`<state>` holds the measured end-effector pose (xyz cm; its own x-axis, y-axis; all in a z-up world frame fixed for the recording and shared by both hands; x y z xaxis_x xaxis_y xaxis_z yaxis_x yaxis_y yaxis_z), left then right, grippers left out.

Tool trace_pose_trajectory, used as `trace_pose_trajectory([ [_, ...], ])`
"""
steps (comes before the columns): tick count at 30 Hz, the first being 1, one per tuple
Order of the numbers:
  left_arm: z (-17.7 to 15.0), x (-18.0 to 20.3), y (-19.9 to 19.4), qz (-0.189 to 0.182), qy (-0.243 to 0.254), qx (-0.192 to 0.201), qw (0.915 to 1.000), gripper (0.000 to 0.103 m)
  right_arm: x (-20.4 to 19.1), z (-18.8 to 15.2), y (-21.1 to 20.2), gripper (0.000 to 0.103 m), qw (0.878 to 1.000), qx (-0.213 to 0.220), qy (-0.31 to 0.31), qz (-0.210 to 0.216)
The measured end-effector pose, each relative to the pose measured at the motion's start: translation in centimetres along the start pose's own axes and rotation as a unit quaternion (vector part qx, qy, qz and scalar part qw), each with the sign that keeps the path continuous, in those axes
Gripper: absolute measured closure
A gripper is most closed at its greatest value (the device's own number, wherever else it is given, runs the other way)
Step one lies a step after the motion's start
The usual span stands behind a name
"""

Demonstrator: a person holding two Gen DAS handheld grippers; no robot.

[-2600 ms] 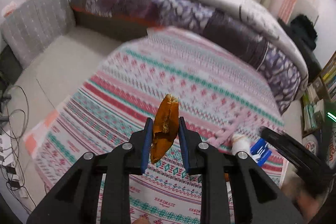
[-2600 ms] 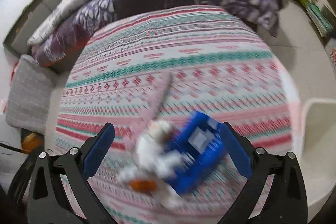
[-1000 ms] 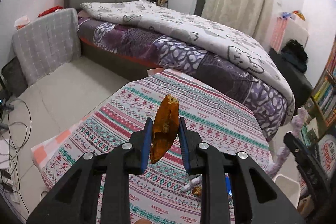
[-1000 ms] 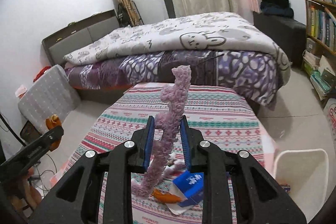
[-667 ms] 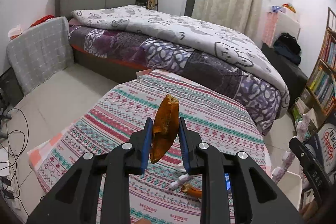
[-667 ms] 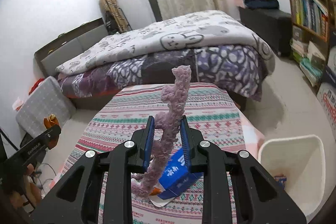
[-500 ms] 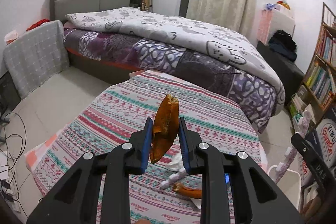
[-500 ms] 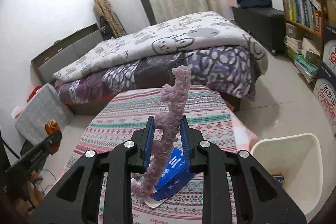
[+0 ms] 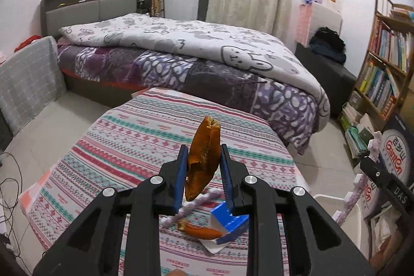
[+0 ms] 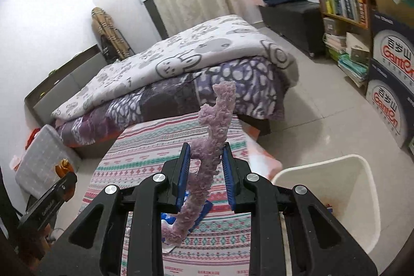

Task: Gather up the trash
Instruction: 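Carry the pink fuzzy strip over the bin and open the right tool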

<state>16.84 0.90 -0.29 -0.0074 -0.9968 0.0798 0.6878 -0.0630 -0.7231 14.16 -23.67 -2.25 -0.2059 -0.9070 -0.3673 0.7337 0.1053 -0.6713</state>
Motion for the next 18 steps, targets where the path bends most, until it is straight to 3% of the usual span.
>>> trace_pose_trajectory([
  [18, -3.2, 9.6, -0.1, -0.043, 0.098, 0.003, 0.9943, 0.078, 9.0, 0.2, -2.1, 0.079, 0.995, -0.006, 0.085, -0.055],
])
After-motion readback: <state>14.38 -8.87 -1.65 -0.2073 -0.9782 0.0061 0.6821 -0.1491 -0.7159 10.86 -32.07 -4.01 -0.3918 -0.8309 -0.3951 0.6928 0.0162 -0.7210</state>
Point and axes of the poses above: each gripper's, at about its wrist camera, not at the fingertips, and y roughly the way its jaws point, x to its right, z to its top, the point moved 6 cm from there along y, roughly the way its jaws point, and after that the axes turned 10 degrees about -x, right-handed, at the moved point
